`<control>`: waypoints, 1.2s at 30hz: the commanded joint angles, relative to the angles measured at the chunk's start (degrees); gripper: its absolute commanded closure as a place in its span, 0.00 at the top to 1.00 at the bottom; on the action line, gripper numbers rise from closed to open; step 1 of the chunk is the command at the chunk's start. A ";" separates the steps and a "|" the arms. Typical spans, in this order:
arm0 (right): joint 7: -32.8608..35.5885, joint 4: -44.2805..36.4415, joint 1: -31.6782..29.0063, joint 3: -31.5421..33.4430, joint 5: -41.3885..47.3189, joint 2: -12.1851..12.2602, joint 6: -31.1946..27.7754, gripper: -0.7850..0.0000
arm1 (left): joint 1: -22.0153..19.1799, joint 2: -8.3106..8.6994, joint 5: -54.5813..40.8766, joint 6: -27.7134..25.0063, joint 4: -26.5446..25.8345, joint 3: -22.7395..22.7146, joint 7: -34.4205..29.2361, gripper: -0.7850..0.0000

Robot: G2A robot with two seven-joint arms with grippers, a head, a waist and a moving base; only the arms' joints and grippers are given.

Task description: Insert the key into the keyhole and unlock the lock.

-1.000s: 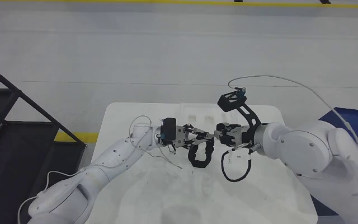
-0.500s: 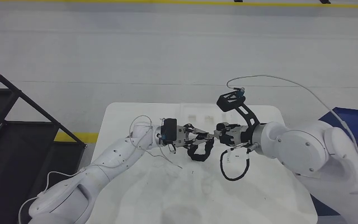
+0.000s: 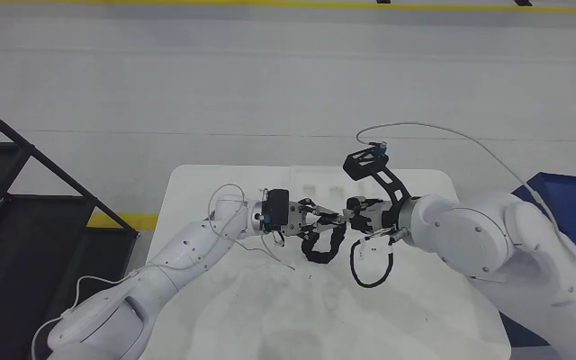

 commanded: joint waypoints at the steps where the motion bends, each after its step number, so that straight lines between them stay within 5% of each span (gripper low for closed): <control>1: -0.20 0.31 0.45 -0.62 -0.03 0.00 0.20 0.00 | 0.09 -0.06 -0.15 -0.32 -0.08 -0.14 -0.42 0.00; 6: -0.83 1.26 1.64 -2.28 0.29 -0.01 0.84 0.00 | 0.37 -0.20 -0.32 -1.09 -0.32 -0.47 -0.73 0.00; 8: -1.12 1.46 2.01 -2.68 0.86 -0.03 1.12 0.42 | 0.54 -0.26 -0.78 -1.68 -0.17 -0.61 -0.64 0.00; 9: -1.31 1.46 2.20 -2.76 1.17 -0.03 1.31 1.00 | 0.73 -0.31 -1.35 -1.90 -0.10 -0.62 -0.86 0.00; 16: -3.25 -0.38 2.93 -0.57 2.94 0.07 -0.76 1.00 | 1.26 -0.32 -6.74 -4.39 0.25 -0.66 -3.35 0.00; 27: -5.88 -0.61 -3.21 8.10 4.19 2.28 -28.91 1.00 | 1.42 1.61 -24.85 -16.92 -1.77 -2.64 -16.33 0.00; 31: -7.13 1.81 -6.44 10.07 7.07 2.97 -41.87 1.00 | 0.07 2.86 -27.82 -16.92 -2.38 0.35 -20.02 0.00; 36: -9.58 3.40 -9.58 10.28 4.09 3.40 -49.09 1.00 | -3.28 4.90 -38.30 -16.92 -3.88 6.14 -27.90 0.00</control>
